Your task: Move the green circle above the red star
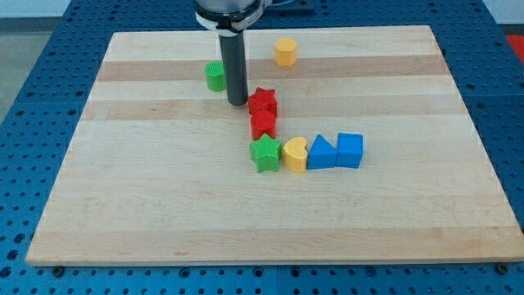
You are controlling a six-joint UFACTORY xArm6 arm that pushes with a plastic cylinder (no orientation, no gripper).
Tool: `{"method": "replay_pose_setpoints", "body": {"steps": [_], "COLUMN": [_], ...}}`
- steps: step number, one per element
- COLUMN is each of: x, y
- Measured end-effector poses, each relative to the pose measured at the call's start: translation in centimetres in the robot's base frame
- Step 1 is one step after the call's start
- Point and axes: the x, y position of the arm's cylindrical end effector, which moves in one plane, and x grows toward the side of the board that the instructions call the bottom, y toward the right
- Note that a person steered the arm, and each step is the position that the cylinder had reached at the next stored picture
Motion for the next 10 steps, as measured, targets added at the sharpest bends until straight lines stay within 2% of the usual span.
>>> {"method": "replay_pose_setpoints", "body": {"steps": [4,7,10], "x": [-0.2,-6.2,-7.2], "y": [-4.8,-5.8,-5.9]}}
